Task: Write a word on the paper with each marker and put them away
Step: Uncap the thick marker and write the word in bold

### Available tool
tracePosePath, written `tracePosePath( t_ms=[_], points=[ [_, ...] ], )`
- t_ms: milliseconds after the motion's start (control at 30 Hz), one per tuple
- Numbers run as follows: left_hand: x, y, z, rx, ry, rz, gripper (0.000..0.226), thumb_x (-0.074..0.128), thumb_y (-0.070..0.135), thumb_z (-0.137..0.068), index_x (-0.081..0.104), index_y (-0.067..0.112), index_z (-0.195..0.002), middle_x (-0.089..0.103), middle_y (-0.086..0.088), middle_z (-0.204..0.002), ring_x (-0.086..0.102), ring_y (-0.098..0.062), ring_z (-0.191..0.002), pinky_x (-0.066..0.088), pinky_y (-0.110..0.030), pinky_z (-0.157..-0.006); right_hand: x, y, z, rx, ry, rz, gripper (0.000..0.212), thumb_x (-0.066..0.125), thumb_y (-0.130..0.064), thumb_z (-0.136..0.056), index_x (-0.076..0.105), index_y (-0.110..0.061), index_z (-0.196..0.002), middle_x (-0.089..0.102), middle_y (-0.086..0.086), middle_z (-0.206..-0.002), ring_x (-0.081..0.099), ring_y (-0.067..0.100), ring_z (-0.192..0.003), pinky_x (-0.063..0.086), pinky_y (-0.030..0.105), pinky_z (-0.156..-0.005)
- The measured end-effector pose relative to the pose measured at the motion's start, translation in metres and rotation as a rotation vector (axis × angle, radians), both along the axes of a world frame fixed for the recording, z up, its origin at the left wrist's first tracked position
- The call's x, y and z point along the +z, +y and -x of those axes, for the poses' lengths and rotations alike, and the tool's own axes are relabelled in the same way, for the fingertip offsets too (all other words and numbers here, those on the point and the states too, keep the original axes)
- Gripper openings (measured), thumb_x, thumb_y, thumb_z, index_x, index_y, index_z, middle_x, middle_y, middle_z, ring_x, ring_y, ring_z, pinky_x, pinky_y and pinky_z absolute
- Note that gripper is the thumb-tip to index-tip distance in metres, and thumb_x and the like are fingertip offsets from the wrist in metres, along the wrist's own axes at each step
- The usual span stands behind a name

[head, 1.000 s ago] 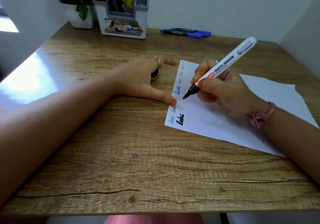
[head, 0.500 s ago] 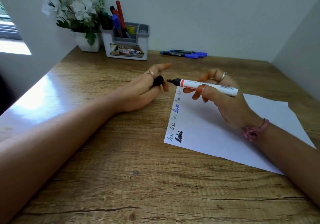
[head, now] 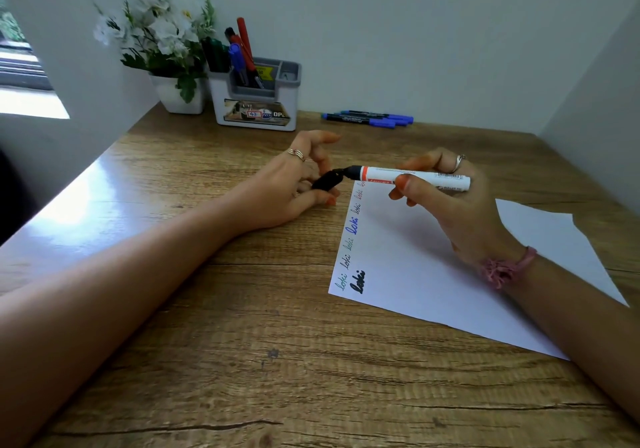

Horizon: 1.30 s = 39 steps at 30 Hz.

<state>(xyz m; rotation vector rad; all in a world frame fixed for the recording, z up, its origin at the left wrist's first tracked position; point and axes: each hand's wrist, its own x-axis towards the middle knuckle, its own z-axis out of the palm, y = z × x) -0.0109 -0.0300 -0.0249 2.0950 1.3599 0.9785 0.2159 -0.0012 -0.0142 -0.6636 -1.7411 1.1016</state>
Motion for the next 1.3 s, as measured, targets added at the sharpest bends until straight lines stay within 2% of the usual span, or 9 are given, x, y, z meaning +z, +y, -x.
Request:
tracePosePath(
  t_ms=[167, 300, 467, 633, 867, 967, 1033, 1133, 1300],
  points=[
    [0.000, 0.000, 0.000, 0.000, -0.017, 0.009, 0.065, 0.067, -0.002, -0.079, 0.028, 0.031, -0.121, 0.054, 0.006, -0.095, 0.067, -0.017, -0.074, 0.056, -0.039, -0.068, -0.002, 0.001, -0.001, -0.006, -0.042, -0.031, 0.013, 0.066, -0.003, -0.079, 0.062, -0.014, -0.085, 0.072, -0.011, -0.077, 0.070, 0.009, -0.069, 0.050, 0.014, -0.061],
    [0.000, 0.000, 0.001, 0.037, -0.011, -0.032, 0.063, 0.069, -0.001, -0.077, 0.032, 0.029, -0.119, 0.054, 0.006, -0.091, 0.053, -0.005, -0.056, 0.053, -0.031, -0.060, -0.002, 0.003, -0.002, -0.024, -0.079, -0.042, 0.020, 0.066, 0.001, -0.081, 0.063, -0.019, -0.083, 0.072, -0.009, -0.078, 0.070, 0.010, -0.070, 0.051, 0.017, -0.062],
    [0.001, -0.001, 0.001, 0.059, -0.010, -0.068, 0.057, 0.073, 0.006, -0.075, 0.038, 0.029, -0.115, 0.058, 0.006, -0.096, 0.062, -0.002, -0.076, 0.055, -0.026, -0.071, -0.004, 0.003, -0.004, -0.035, -0.142, -0.097, 0.013, 0.072, -0.021, -0.075, 0.069, -0.025, -0.087, 0.073, -0.002, -0.086, 0.066, 0.035, -0.079, 0.051, 0.044, -0.068],
    [0.003, -0.003, 0.006, 0.080, -0.163, -0.062, 0.039, 0.074, 0.005, -0.073, 0.055, 0.029, -0.097, 0.066, 0.008, -0.099, 0.066, -0.003, -0.094, 0.054, -0.018, -0.081, -0.003, 0.001, -0.003, -0.017, -0.149, -0.117, 0.020, 0.075, -0.018, -0.075, 0.073, -0.028, -0.093, 0.074, -0.005, -0.097, 0.061, 0.046, -0.086, 0.051, 0.053, -0.074],
    [0.008, -0.005, 0.005, 0.114, -0.287, -0.032, 0.028, 0.074, 0.007, -0.072, 0.065, 0.019, -0.096, 0.068, 0.014, -0.093, 0.067, 0.002, -0.089, 0.049, -0.008, -0.077, -0.006, 0.001, -0.001, -0.094, -0.248, -0.176, 0.024, 0.070, -0.028, -0.076, 0.067, -0.037, -0.098, 0.073, -0.020, -0.086, 0.061, 0.038, -0.068, 0.050, 0.039, -0.058],
    [0.007, -0.004, 0.005, 0.140, -0.233, -0.032, 0.029, 0.074, 0.012, -0.071, 0.066, 0.020, -0.098, 0.068, 0.014, -0.094, 0.066, 0.003, -0.089, 0.048, -0.007, -0.078, -0.010, 0.002, 0.000, -0.128, -0.275, -0.206, 0.023, 0.069, -0.028, -0.078, 0.067, -0.033, -0.100, 0.070, -0.027, -0.083, 0.057, 0.015, -0.060, 0.043, 0.019, -0.053],
    [0.005, -0.003, 0.004, 0.161, -0.199, -0.045, 0.029, 0.075, 0.014, -0.071, 0.067, 0.022, -0.098, 0.068, 0.014, -0.095, 0.065, 0.004, -0.090, 0.048, -0.007, -0.080, -0.014, 0.002, 0.000, -0.134, -0.297, -0.218, 0.022, 0.069, -0.024, -0.080, 0.067, -0.027, -0.102, 0.072, -0.017, -0.081, 0.053, 0.006, -0.057, 0.038, 0.014, -0.052],
    [0.003, -0.003, 0.002, 0.182, -0.134, -0.122, 0.031, 0.075, 0.015, -0.071, 0.066, 0.024, -0.099, 0.066, 0.016, -0.092, 0.064, 0.003, -0.092, 0.048, -0.008, -0.082, -0.015, 0.002, -0.001, -0.117, -0.341, -0.247, 0.016, 0.067, -0.022, -0.083, 0.067, -0.026, -0.099, 0.074, 0.001, -0.081, 0.050, 0.010, -0.053, 0.036, 0.014, -0.048],
    [0.002, -0.005, -0.002, 0.206, -0.090, -0.214, 0.030, 0.076, 0.016, -0.072, 0.065, 0.026, -0.098, 0.067, 0.010, -0.092, 0.065, -0.004, -0.090, 0.050, -0.013, -0.082, -0.014, 0.001, -0.001, -0.113, -0.341, -0.228, 0.015, 0.064, -0.020, -0.085, 0.063, -0.030, -0.097, 0.072, -0.005, -0.077, 0.053, 0.002, -0.053, 0.036, 0.008, -0.050]
  ],
)
